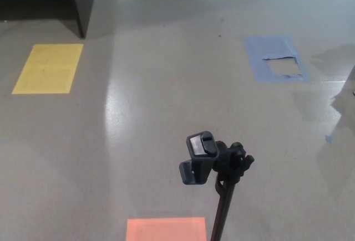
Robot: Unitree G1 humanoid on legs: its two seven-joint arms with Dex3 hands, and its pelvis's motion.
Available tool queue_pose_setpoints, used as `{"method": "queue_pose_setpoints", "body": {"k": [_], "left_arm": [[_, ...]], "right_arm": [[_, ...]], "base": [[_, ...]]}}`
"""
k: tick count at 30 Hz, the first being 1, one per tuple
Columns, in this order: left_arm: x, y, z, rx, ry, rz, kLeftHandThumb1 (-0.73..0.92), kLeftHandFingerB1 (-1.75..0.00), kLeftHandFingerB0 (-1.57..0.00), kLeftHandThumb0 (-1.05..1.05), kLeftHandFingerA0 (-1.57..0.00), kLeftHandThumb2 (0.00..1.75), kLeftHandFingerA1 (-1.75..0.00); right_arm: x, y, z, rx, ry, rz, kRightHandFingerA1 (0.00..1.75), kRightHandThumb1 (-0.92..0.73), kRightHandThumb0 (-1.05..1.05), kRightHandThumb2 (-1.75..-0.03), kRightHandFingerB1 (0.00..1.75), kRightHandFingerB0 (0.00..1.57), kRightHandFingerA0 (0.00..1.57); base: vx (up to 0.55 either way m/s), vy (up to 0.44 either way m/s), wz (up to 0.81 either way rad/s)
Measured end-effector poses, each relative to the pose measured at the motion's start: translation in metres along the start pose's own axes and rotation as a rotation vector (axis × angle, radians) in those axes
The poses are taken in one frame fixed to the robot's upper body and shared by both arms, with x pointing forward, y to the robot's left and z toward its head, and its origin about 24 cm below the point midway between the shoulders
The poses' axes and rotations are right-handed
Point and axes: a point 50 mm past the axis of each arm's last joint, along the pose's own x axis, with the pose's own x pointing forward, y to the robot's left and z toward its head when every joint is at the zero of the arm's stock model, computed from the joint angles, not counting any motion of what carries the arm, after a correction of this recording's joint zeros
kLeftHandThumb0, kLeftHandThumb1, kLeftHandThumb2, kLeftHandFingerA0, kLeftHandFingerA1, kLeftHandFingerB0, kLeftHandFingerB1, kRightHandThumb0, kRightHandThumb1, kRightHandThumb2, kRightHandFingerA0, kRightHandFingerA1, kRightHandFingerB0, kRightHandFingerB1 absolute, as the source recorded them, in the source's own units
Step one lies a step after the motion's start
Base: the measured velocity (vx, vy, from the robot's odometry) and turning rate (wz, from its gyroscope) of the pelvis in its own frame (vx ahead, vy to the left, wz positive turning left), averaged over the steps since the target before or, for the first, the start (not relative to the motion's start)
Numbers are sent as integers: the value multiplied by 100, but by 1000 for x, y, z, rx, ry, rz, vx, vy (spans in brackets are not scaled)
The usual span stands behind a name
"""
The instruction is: A phone stand is kept on the floor and the robot uses both its hands to grab it and uses its left hand to extend the phone stand by pulling it upwards
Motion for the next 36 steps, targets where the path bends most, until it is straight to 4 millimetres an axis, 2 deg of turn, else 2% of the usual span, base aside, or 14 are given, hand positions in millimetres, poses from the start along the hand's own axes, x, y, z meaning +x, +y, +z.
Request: {"method": "queue_pose_setpoints", "body": {"k": [5, 8, 14, 15, 23, 24, 27, 28, 31, 32, 33, 34, 35, 36], "left_arm": [[-9, -1, 12, -25, -103, 6, 68, -30, -31, -74, -43, 61, -37], [-13, -1, 21, -37, -174, 11, 64, -30, -31, -76, -41, 59, -34], [-16, 1, 59, -67, -383, 24, 49, -43, -28, -78, -36, 86, -46], [-14, 0, 74, -74, -455, 24, 57, -32, -36, -72, -42, 59, -34], [-16, -11, 181, -115, -934, -37, 46, -45, -35, -76, -27, 84, -42], [-19, -14, 196, -120, -1000, -55, 53, -32, -36, -73, -34, 58, -32], [-30, -23, 228, -132, -1133, -105, 45, -43, -32, -76, -27, 83, -42], [-35, -26, 238, -136, -1178, -126, 53, -32, -33, -77, -32, 57, -33], [-45, -33, 258, -136, -1257, -173, 51, -31, -32, -76, -28, 57, -33], [-47, -36, 263, -134, -1276, -190, 52, -29, -24, -76, -25, 57, -33], [-50, -40, 270, -131, -1298, -213, 52, -29, -24, -76, -25, 57, -33], [-52, -43, 274, -128, -1311, -228, 45, -22, -7, -76, -15, 80, -44], [-55, -47, 278, -123, -1328, -249, 55, -19, 0, -80, -17, 61, -37], [-57, -51, 282, -119, -1341, -270, 46, -5, 0, -78, -9, 85, -39]], "right_arm": [[-2, -1, 12, 1, -89, -6, 90, -41, -105, -93, 69, 9, 26], [-2, -2, 21, 0, -146, -8, 94, -59, -105, -61, 78, 17, 20], [7, -7, 49, -7, -289, -19, 86, -63, -105, -64, 74, 23, 23], [10, -9, 59, -11, -333, -23, 88, -63, -105, -64, 74, 32, 30], [32, -18, 135, -26, -622, -49, 81, -63, -105, -61, 70, 21, 33], [34, -19, 144, -25, -657, -51, 80, -61, -105, -60, 70, 20, 32], [37, -18, 162, -16, -723, -50, 75, -46, -105, -87, 66, 14, 29], [38, -17, 167, -12, -742, -48, 80, -58, -105, -60, 69, 15, 33], [39, -14, 176, -2, -777, -43, 72, -48, -104, -87, 60, 7, 26], [40, -13, 178, 1, -786, -40, 61, -5, -41, -82, 63, 17, 17], [40, -11, 180, 6, -795, -34, 61, -5, -41, -82, 63, 17, 17], [40, -9, 181, 10, -800, -30, 71, -45, -104, -84, 61, 10, 26], [40, -7, 182, 13, -805, -25, 71, -46, -104, -85, 61, 11, 27], [40, -4, 183, 18, -809, -20, 71, -46, -105, -85, 62, 11, 28]], "base": [[0, 0, 0], [0, 0, 0], [0, 0, 0], [0, 0, 0], [0, 0, 0], [0, 0, 0], [0, 0, 0], [0, 0, 0], [0, 0, 0], [0, 0, 0], [0, 0, 0], [0, 0, 0], [0, 0, 0], [0, 0, 0]]}}
